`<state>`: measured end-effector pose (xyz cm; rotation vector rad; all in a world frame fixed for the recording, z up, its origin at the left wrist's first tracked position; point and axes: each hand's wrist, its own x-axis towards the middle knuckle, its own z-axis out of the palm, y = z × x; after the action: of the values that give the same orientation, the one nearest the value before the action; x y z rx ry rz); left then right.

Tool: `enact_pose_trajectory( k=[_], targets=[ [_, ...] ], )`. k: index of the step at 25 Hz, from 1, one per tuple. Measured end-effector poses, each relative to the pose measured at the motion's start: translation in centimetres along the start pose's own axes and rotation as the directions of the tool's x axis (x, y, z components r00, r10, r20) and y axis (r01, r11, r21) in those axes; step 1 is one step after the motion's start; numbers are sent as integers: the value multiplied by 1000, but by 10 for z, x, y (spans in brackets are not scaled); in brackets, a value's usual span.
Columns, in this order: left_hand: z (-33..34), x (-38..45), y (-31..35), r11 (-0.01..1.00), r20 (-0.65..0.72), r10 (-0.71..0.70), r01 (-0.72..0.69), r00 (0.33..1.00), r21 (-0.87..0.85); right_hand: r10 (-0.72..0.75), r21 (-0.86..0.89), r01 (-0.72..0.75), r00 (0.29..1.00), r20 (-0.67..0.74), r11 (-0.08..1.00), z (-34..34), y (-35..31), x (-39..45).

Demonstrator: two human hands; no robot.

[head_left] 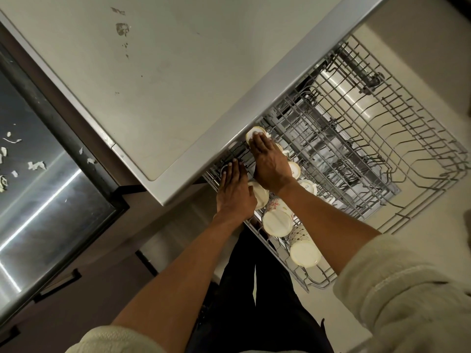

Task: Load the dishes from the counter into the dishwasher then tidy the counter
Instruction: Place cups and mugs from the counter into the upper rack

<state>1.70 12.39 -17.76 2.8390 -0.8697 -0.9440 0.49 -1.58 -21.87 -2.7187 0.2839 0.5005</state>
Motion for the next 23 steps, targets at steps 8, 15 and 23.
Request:
enact_pose_trajectory(
  k=[8, 15, 23],
  targets=[
    [1, 2, -1, 1000, 23, -11, 10, 1000, 7, 20, -20, -20, 999, 45, 1000, 4, 0, -12],
    [0, 2, -1, 1000, 28, -10, 11, 1000, -17, 48, 33, -49, 998, 32, 998, 0, 0, -25],
    [-9, -20, 5, 1000, 59, 6, -4, 998, -30, 78, 74, -77, 997, -17, 994, -9, -16, -77]
  ],
)
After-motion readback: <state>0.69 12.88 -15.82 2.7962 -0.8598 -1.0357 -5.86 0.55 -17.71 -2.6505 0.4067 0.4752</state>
